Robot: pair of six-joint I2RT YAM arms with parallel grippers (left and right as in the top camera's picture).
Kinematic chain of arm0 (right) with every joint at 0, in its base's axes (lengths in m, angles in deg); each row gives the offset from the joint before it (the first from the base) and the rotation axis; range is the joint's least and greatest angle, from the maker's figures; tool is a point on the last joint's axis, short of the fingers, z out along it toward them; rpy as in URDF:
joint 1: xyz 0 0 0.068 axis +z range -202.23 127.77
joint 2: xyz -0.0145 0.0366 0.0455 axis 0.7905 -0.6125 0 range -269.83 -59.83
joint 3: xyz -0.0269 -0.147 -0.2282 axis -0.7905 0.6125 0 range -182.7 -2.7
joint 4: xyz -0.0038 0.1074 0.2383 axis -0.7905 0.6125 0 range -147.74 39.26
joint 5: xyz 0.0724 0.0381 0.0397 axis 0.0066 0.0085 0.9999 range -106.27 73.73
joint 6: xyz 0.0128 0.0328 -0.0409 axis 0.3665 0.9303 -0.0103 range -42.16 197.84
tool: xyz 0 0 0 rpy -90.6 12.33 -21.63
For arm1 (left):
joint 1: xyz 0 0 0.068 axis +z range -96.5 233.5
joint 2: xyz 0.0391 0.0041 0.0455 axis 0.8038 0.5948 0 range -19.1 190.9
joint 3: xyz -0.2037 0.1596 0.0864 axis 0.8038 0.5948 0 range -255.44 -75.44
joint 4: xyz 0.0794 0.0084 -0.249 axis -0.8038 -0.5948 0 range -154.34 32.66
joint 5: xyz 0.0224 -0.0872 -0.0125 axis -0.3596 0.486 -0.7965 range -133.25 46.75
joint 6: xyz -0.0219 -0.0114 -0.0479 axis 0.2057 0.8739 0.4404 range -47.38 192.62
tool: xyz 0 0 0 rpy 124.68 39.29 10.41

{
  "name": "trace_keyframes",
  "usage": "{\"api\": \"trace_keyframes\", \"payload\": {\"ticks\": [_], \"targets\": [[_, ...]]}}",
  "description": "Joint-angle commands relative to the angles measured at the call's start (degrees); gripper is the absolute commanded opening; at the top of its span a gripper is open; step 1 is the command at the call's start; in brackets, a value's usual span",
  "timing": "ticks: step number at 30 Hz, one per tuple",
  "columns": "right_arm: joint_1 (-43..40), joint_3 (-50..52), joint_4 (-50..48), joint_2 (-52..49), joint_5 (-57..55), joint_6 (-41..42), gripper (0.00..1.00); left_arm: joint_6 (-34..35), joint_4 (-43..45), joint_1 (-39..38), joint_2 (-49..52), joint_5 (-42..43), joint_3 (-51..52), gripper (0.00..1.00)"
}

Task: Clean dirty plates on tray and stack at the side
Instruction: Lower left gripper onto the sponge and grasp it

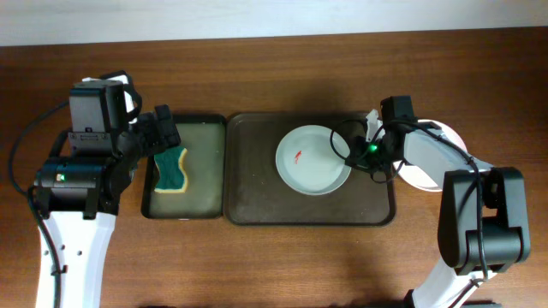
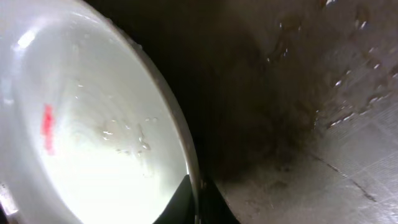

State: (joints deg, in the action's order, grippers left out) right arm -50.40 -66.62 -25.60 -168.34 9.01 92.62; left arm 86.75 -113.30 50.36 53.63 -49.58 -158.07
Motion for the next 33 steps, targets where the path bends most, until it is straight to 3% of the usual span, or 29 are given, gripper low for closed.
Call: {"api": "trace_keyframes", "payload": {"ticks": [1,9,13,17,24,33], "targets": [[1.25,-1.73,0.22,0.15,-2.14,-2.36,0.15,-0.57,-0.74,-0.07,1.46,1.27,-0.04,0.88],[3.37,-1.73,-0.02,0.15,-5.03,-2.34,0.18,-3.1,-11.02,-0.07,17.62,5.31,-5.99,0.9],[3.37,-1.73,-0.07,0.15,-5.03,-2.34,0.18,-3.76,-12.37,-0.07,27.58,2.89,-6.14,0.98],[3.37,-1.73,-0.2,0.15,-5.03,-2.34,0.18,-3.74,-11.26,-0.07,33.97,1.73,-6.14,0.85],[3.37,-1.73,-0.17,0.15,-5.03,-2.34,0.18,-3.5,-10.64,-0.07,40.83,-4.83,-6.12,0.84],[3.37,-1.73,-0.2,0.15,-5.03,-2.34,0.18,-2.86,-7.72,-0.07,45.59,-4.92,-5.42,0.84]]}}
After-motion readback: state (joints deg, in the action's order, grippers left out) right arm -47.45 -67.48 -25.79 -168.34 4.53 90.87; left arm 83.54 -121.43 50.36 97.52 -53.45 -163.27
